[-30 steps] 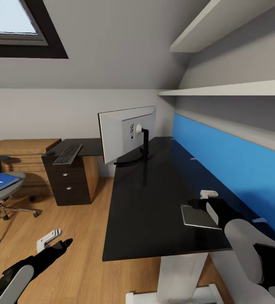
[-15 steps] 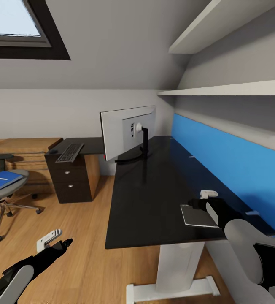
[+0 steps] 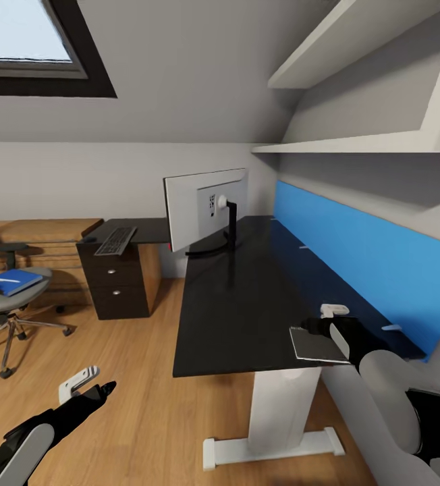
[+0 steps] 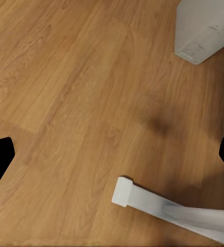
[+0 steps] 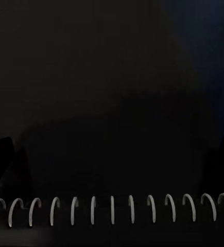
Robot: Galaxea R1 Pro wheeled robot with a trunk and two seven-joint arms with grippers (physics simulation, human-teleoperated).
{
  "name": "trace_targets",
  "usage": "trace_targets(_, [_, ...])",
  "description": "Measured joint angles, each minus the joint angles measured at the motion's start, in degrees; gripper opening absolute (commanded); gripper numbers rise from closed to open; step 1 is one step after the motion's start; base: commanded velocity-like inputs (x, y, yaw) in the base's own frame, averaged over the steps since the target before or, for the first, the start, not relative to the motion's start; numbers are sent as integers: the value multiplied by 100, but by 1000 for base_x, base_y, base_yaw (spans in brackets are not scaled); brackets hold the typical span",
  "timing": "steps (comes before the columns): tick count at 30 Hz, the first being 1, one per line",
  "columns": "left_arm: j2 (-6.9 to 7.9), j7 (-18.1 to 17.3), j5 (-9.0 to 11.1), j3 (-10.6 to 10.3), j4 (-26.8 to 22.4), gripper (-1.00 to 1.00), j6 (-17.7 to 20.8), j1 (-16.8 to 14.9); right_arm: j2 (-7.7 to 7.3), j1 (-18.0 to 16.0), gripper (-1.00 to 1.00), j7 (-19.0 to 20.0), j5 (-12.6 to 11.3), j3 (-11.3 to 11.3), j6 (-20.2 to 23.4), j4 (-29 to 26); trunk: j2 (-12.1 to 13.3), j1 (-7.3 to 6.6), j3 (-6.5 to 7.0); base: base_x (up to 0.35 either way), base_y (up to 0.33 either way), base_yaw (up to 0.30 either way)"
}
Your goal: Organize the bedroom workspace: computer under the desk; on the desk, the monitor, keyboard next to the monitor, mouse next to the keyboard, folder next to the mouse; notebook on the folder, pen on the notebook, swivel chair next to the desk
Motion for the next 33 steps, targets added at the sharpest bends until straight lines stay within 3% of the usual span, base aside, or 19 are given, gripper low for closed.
trace_targets(33, [0, -8, 9, 0, 8, 100, 9, 0, 3, 0, 100, 0, 4, -4, 2, 0, 0, -3, 0, -27, 0, 0])
